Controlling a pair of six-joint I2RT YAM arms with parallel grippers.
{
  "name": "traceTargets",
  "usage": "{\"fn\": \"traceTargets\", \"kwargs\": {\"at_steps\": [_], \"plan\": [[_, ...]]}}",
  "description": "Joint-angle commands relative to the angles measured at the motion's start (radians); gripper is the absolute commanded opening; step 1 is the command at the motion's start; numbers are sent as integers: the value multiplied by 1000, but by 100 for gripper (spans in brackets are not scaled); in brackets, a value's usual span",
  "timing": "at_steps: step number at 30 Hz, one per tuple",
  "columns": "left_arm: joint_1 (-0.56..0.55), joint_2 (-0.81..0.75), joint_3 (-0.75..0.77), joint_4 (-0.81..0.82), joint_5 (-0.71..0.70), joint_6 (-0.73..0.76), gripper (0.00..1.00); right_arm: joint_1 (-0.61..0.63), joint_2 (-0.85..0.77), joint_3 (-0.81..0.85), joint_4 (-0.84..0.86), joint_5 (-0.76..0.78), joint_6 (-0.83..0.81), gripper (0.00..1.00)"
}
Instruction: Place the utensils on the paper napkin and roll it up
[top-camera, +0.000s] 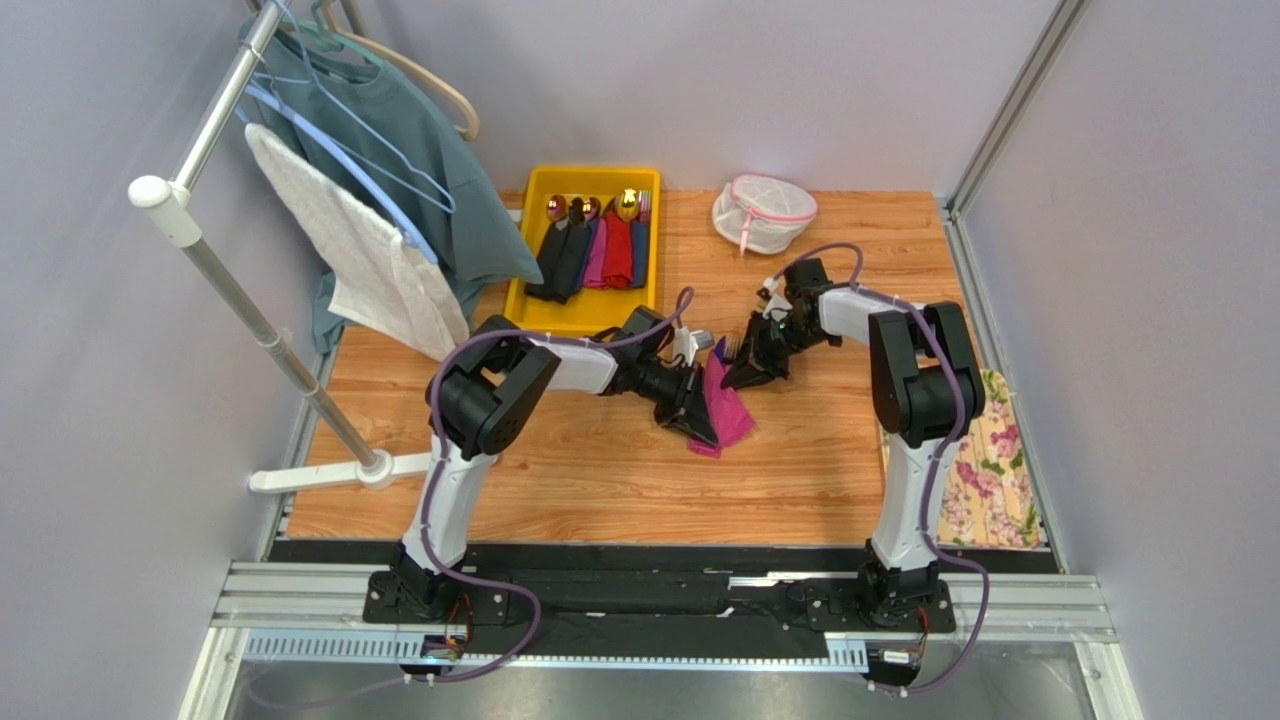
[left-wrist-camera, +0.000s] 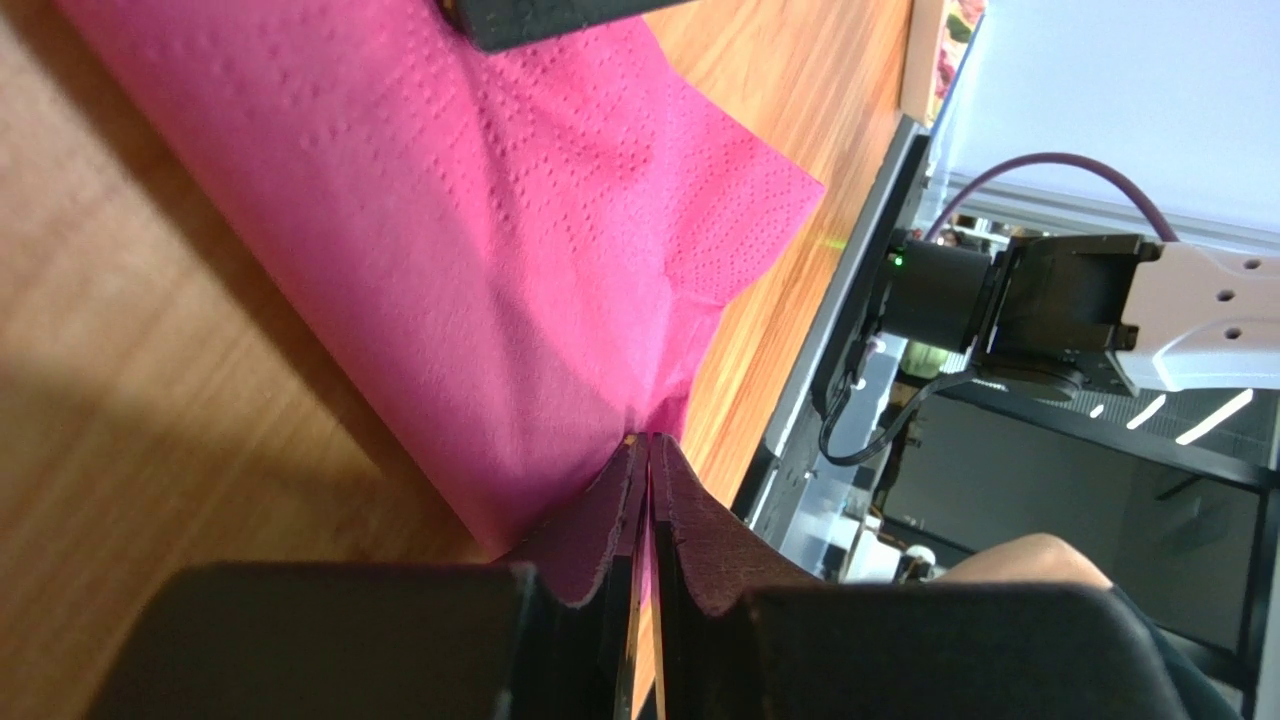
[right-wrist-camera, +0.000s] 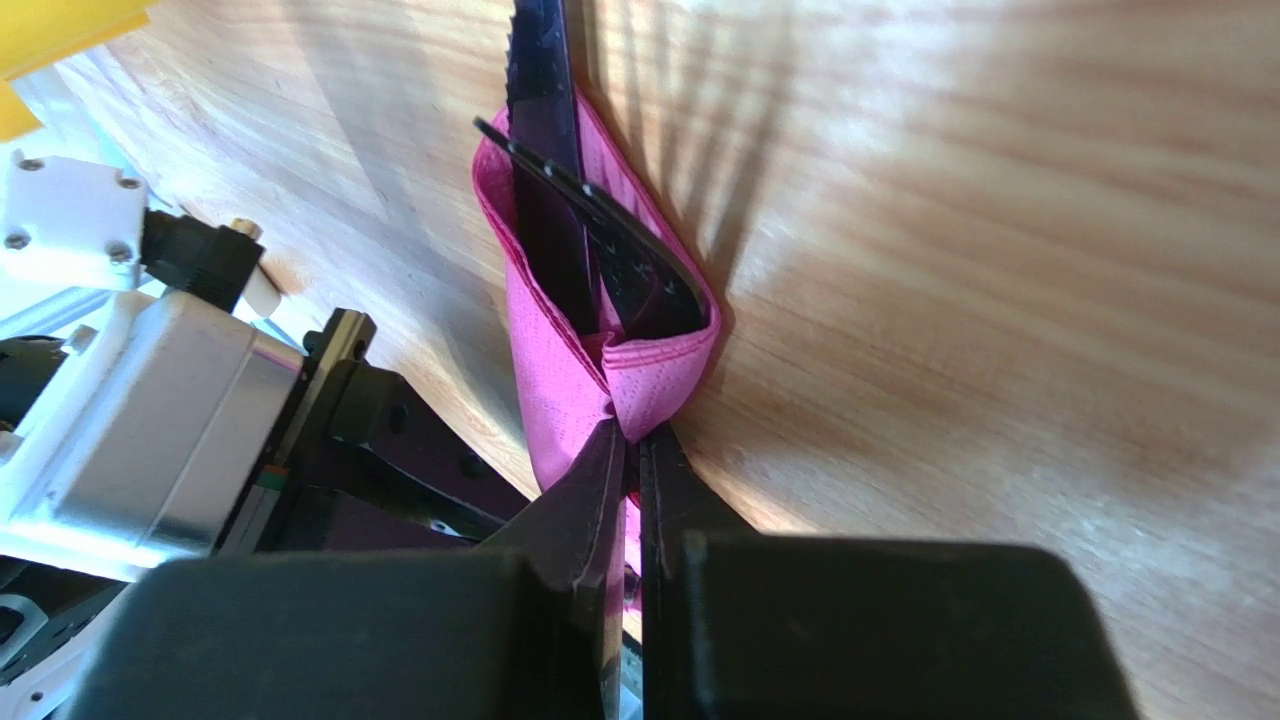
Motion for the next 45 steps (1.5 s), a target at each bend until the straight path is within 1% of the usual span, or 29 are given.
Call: {"fn": "traceTargets", "kwargs": {"at_steps": [1,4,7,8,10,11,14,16,22,24,25,28,34,37,38,43,45], "plan": [[-5,46,23,-6,-52,28,11,0,46,46,71,189,-38,0],[-3,52,13,19,-67,13,9,-7,41,83,45,179,-52,1],[-2,55,0,51,-79,2,7,-23,3,112,8,139,-52,11],[-2,60,0,59,-78,0,6,-29,-9,118,-1,127,-51,19],[0,63,-2,70,-79,-1,4,-40,-55,133,-21,78,-51,24],[-2,64,-2,74,-78,-1,1,-40,-74,135,-26,61,-41,25],[0,67,-2,84,-75,-1,0,-43,-131,121,-26,-8,-9,25],[0,64,-4,85,-73,3,0,-39,-149,78,8,-57,26,25],[-2,50,-14,100,-72,16,0,-10,-149,-49,126,-156,150,15],[0,46,-19,114,-69,13,0,-5,-142,-112,170,-180,193,14],[-2,46,-22,119,-69,11,0,-3,-139,-127,207,-185,201,14],[-2,41,-27,133,-64,11,0,0,-105,-160,230,-186,184,11],[0,2,-56,177,-47,19,0,0,-28,-201,229,-162,141,9],[0,-38,-74,209,-23,10,6,-3,-1,-213,216,-142,118,7],[0,-51,-80,231,-9,7,10,-3,4,-213,215,-130,104,7],[-2,-141,-94,235,10,-3,23,-3,20,-218,206,-111,77,5],[0,-164,-105,235,11,-6,24,-3,21,-217,201,-104,68,5]]}}
